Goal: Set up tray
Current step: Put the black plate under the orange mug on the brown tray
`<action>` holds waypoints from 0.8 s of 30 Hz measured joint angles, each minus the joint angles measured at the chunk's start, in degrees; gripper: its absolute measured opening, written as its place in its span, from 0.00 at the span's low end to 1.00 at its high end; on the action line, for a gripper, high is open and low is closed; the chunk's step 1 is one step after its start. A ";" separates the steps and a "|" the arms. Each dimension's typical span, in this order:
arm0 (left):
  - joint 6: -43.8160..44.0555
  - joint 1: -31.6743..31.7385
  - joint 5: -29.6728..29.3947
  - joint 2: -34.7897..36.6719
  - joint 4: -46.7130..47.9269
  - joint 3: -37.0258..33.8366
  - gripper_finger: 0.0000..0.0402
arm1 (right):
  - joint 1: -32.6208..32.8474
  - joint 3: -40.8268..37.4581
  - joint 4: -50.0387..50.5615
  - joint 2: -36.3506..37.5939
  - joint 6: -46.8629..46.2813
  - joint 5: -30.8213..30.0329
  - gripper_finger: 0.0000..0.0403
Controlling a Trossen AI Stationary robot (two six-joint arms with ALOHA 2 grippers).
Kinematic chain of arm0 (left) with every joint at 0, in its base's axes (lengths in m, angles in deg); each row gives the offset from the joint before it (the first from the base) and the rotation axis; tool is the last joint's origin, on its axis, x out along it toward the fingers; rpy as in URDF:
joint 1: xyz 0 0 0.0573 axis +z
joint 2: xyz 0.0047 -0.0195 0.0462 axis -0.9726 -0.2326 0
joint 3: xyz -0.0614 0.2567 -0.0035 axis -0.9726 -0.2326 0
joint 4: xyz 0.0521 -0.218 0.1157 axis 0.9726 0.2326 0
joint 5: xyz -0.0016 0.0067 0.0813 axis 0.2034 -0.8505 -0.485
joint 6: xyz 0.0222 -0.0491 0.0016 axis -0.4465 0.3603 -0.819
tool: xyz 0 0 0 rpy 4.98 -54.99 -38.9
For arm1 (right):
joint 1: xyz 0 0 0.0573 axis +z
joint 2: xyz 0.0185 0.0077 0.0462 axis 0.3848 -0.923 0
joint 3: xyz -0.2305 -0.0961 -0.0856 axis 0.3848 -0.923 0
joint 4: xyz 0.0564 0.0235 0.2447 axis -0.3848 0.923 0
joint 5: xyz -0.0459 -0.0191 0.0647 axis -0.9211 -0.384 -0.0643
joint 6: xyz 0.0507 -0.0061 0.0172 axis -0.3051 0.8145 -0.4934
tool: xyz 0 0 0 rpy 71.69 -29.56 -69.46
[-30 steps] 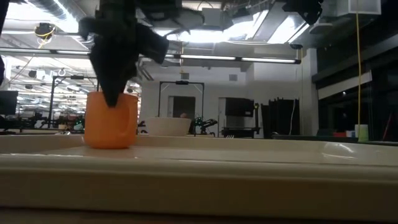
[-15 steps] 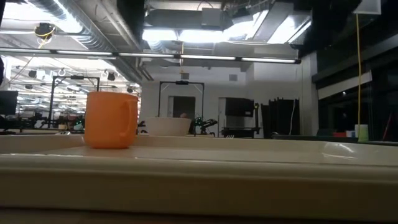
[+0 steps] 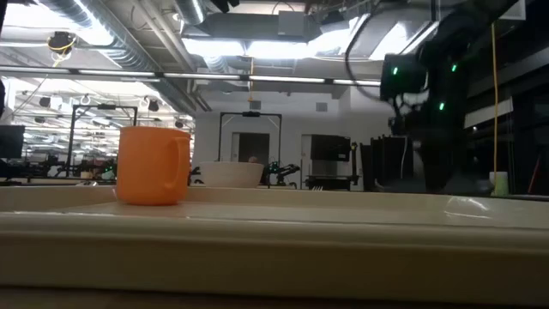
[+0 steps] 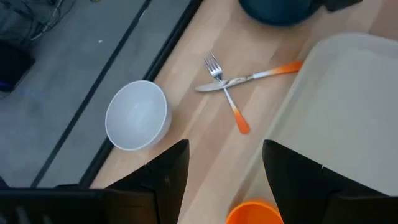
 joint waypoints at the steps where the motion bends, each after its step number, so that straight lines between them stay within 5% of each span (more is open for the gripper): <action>1: 0.02 0.00 0.00 -0.02 -0.21 0.00 0.49 | -0.42 -0.26 -0.96 -1.55 0.26 0.68 0.70; 11: 0.80 0.00 0.31 -0.05 -2.14 0.00 0.49 | -1.13 1.50 -5.36 -5.86 2.91 0.37 0.70; 24: 0.96 0.00 0.90 -0.06 -2.12 0.00 0.49 | -1.11 7.29 1.76 -5.78 5.97 9.38 0.70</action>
